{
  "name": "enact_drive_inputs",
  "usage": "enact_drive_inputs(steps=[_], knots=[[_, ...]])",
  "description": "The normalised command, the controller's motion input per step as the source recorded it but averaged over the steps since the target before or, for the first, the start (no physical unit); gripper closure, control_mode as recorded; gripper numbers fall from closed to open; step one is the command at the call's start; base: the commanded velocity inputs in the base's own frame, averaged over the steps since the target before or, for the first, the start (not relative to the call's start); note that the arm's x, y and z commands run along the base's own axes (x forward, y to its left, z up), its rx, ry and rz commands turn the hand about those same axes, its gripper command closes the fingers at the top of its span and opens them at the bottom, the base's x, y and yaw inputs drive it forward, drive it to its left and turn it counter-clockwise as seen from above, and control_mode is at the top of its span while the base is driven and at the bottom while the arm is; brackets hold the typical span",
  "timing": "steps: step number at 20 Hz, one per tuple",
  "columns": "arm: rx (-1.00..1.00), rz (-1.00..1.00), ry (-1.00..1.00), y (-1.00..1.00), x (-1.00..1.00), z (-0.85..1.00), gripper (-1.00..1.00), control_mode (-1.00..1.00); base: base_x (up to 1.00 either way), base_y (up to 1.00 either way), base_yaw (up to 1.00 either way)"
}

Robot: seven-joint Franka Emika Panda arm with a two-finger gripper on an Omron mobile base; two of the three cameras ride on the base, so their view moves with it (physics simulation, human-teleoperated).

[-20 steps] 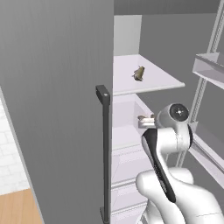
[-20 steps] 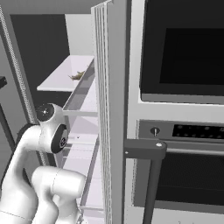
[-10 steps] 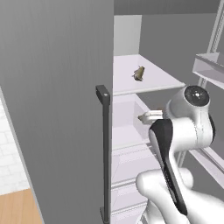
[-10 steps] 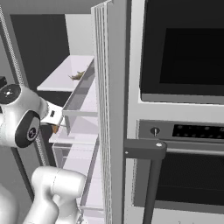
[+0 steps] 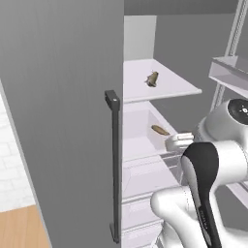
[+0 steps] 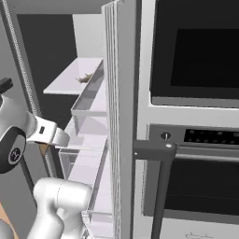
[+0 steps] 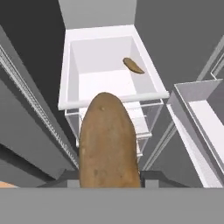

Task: Place one sweet potato and one fish in each tupperware on the nearby counter, to pack two identical lunches.

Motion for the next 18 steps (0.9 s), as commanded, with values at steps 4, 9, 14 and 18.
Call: enact_drive_inputs(steps=[4,9,14,18], knots=[[0.0,0.0,0.0,0.0,0.0,0.0,1.0,1.0,-1.0,0.13,0.14],[0.0,0.0,0.0,0.0,0.0,0.0,1.0,1.0,-1.0,0.25,0.15],[0.0,0.0,0.0,0.0,0.0,0.0,1.0,1.0,-1.0,0.14,0.05],[0.0,0.0,0.0,0.0,0.0,0.0,1.0,1.0,-1.0,0.01,-0.34]])
